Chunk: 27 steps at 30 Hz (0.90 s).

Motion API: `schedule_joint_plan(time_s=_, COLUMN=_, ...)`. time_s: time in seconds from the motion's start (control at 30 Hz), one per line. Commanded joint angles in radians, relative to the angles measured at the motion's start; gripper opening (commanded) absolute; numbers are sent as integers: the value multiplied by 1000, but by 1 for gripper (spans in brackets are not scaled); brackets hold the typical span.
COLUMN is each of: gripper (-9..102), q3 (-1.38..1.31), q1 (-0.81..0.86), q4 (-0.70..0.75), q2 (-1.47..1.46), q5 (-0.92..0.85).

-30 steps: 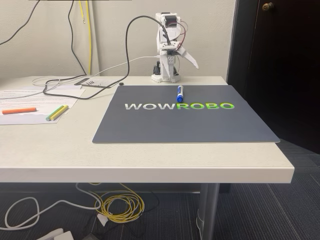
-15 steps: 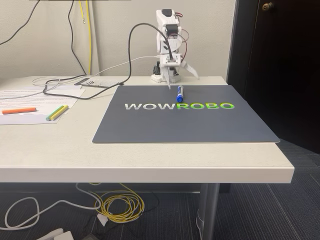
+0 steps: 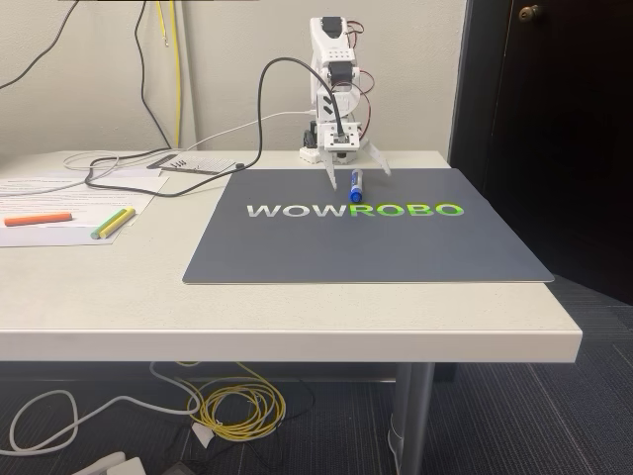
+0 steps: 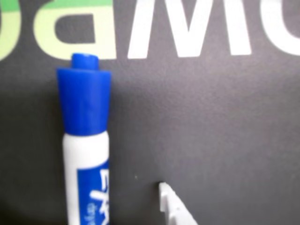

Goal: Pick up the blue marker.

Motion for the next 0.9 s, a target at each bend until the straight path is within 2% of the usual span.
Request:
schedule_joint_plan(time_s=0.0, gripper=49, q3=-6, q1=2, q4=-35, q2=-23, q5=-5)
schedule_joint_plan(time_s=0.3, gripper=42, q3=2, q1=21, q4=-75, q2=-18, q5=-25)
schedule_joint_plan(time_s=0.47, gripper=41, q3=132, q1=52, q4=-268, q2=46, q5=-83)
schedule_joint_plan(time_s=0.77, gripper=40, q3=164, q1=87, q4=-276, q2=71, q5=-138)
schedule_joint_plan(time_s=0.87, gripper=39, q3=195, q1=83, q4=-341, q2=57, q5=-143)
